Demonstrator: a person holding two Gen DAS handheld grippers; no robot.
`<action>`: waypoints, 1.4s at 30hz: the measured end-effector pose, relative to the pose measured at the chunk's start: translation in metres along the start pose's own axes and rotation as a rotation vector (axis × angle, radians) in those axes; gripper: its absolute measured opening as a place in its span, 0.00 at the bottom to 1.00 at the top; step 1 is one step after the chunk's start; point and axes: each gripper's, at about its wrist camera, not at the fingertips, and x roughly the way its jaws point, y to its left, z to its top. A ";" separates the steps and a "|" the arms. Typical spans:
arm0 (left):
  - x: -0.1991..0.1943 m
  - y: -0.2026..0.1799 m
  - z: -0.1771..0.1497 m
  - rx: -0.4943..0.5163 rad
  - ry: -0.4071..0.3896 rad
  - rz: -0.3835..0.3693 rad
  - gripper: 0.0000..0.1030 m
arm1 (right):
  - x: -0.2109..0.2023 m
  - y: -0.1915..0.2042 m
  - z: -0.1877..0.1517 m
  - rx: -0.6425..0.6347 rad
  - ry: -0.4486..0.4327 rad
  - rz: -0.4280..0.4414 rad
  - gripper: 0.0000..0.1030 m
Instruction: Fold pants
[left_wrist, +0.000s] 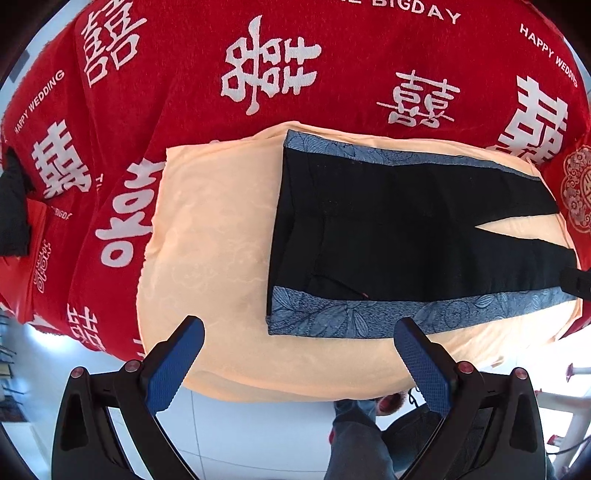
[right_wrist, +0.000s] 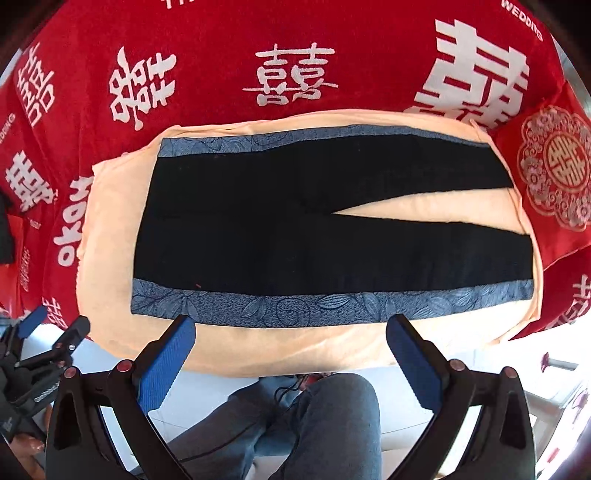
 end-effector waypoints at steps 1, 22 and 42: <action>0.000 0.001 0.000 -0.005 -0.001 -0.001 1.00 | 0.002 0.000 -0.002 -0.012 0.000 -0.011 1.00; 0.055 0.020 -0.028 -0.180 0.128 -0.056 1.00 | 0.041 -0.031 -0.041 0.061 0.090 0.018 1.00; 0.192 -0.017 0.039 -0.107 0.073 0.103 1.00 | 0.135 -0.054 -0.037 0.115 0.152 0.127 1.00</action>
